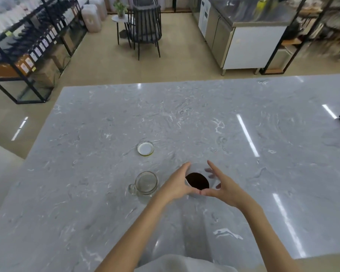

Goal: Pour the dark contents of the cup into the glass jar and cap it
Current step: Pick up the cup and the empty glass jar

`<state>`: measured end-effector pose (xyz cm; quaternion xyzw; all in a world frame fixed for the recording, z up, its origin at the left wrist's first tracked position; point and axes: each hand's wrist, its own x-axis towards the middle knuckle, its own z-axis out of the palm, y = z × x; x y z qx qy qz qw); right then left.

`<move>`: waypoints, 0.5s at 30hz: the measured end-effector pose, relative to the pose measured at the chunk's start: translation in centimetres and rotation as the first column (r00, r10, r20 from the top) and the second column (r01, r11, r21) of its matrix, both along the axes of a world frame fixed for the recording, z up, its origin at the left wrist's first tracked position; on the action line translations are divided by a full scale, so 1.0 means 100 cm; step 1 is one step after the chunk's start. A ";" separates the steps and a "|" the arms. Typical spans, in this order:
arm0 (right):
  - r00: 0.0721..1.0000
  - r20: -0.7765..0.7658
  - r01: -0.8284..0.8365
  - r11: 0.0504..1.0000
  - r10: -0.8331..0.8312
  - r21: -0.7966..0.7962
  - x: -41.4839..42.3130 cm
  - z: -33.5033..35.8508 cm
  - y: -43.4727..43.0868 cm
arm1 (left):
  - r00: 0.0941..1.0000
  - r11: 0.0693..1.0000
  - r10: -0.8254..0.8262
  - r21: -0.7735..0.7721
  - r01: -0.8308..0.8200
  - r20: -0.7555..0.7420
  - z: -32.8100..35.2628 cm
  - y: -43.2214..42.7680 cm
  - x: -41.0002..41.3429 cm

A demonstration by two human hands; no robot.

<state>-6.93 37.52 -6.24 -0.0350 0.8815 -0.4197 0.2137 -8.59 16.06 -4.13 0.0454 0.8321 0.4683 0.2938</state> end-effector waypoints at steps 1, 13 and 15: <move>1.000 -0.016 -0.012 1.000 0.012 -0.022 0.003 -0.003 0.001 | 1.000 1.000 -0.014 0.005 0.014 0.000 -0.005 -0.003 0.000; 0.991 -0.096 -0.087 0.996 0.089 0.025 0.033 -0.005 0.002 | 0.989 0.996 0.078 0.055 -0.072 -0.129 -0.027 -0.010 0.044; 0.991 -0.078 -0.111 0.993 0.113 0.026 0.036 -0.001 -0.003 | 0.988 0.997 0.074 0.048 -0.068 -0.138 -0.026 -0.011 0.047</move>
